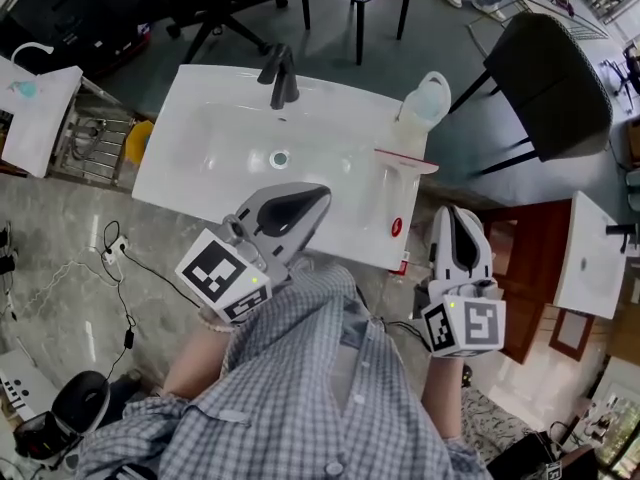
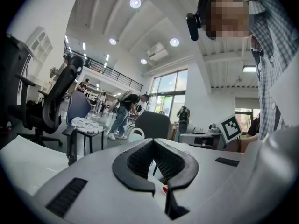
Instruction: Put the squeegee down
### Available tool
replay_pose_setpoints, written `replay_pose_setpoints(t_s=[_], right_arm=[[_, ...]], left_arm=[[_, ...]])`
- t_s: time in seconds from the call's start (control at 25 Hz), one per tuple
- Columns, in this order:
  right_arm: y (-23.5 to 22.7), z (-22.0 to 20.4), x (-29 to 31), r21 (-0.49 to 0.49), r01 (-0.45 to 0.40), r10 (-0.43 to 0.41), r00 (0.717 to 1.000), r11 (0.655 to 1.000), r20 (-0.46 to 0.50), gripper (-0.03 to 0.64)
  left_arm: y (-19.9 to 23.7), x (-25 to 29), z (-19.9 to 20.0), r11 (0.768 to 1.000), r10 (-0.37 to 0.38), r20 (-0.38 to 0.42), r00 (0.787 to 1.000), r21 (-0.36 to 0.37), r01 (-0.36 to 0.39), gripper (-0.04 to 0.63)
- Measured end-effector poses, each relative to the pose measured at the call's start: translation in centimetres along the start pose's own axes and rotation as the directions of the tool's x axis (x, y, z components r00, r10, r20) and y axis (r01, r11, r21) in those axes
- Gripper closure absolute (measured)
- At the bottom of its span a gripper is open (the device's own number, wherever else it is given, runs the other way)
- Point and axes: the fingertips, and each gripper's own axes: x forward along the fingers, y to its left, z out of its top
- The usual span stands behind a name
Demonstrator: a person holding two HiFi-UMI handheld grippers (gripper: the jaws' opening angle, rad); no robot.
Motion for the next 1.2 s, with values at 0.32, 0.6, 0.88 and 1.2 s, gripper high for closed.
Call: replay_pose_setpoints(t_s=[0.32, 0.6, 0.88, 1.2], right_arm=[[-0.4, 0.0, -0.2, 0.012, 0.007, -0.007, 1.000, 1.000, 0.002, 0.607], [-0.5, -0.3, -0.1, 0.010, 0.004, -0.004, 1.000, 1.000, -0.003, 0.607], [-0.4, -0.3, -0.2, 0.013, 0.001, -0.001, 1.000, 1.000, -0.003, 0.607], [-0.4, -0.5, 0.1, 0.009, -0.003, 0.004, 1.000, 1.000, -0.012, 0.607]], left_arm=[[-0.2, 0.1, 0.2, 1.000, 0.001, 0.000, 1.000, 0.009, -0.001, 0.589], [-0.8, 0.8, 0.1, 1.000, -0.018, -0.001, 1.000, 0.012, 0.018, 0.589], [-0.8, 0.8, 0.1, 1.000, -0.017, -0.004, 1.000, 0.008, 0.017, 0.589], [-0.8, 0.9, -0.1, 1.000, -0.018, -0.004, 1.000, 0.006, 0.018, 0.589]])
